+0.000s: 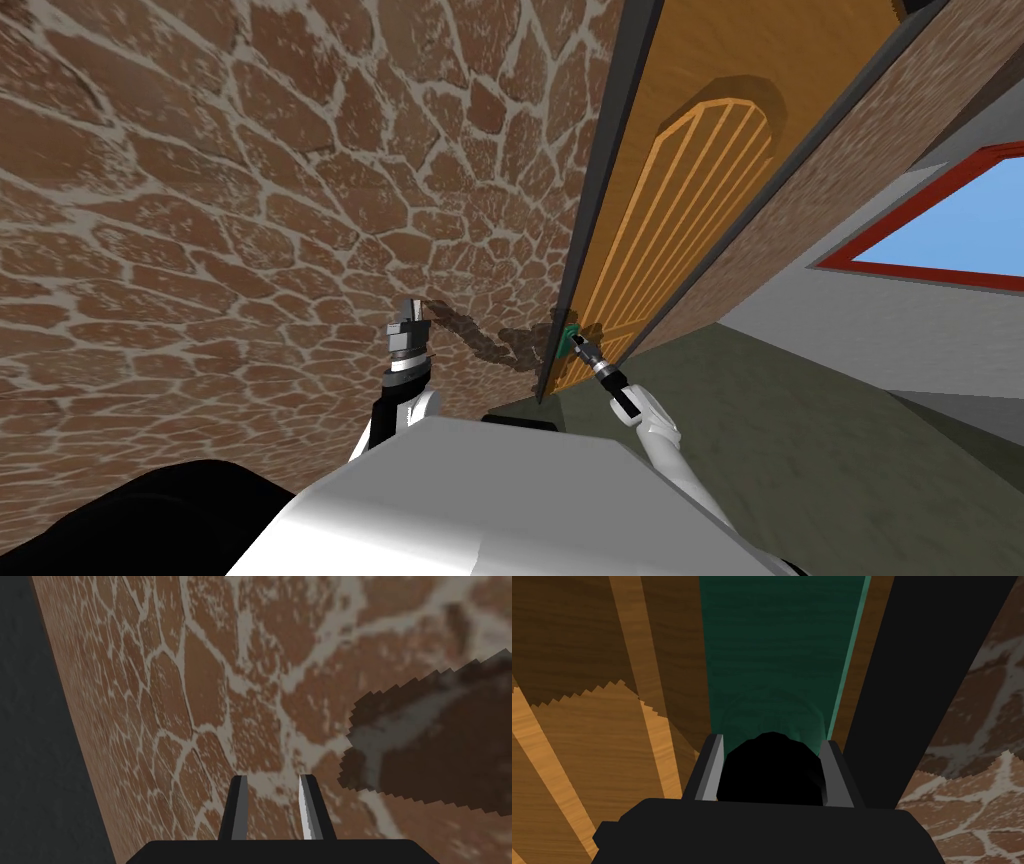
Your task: Pull the door open
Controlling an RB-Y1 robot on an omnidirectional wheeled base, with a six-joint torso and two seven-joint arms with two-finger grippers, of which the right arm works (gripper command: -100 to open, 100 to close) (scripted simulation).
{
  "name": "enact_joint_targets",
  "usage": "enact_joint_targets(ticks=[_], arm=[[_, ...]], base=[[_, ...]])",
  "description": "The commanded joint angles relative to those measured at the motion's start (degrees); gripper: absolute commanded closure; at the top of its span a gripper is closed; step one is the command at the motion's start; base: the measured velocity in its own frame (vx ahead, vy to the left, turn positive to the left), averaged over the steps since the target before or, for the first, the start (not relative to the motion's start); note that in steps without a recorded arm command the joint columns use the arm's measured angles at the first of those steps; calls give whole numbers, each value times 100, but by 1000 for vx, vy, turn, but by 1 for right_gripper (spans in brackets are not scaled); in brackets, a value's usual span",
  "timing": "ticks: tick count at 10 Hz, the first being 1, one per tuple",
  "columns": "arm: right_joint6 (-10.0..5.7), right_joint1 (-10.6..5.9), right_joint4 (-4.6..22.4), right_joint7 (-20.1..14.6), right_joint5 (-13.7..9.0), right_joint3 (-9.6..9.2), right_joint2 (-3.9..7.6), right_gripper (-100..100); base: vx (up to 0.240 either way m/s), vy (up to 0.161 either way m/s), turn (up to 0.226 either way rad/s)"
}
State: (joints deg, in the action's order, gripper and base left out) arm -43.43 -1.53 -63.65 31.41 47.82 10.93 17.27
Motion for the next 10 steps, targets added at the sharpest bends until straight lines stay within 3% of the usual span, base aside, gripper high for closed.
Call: enact_joint_targets(ticks=[1,4,10], arm=[[-10,9,1,-4,1,-10,-7,100],[-10,9,1,-4,1,-10,-7,100],[97,-31,24,-580,-504,-51,-11,100]], base=[[-15,-11,11],[-3,-1,0],[-66,-71,137]])
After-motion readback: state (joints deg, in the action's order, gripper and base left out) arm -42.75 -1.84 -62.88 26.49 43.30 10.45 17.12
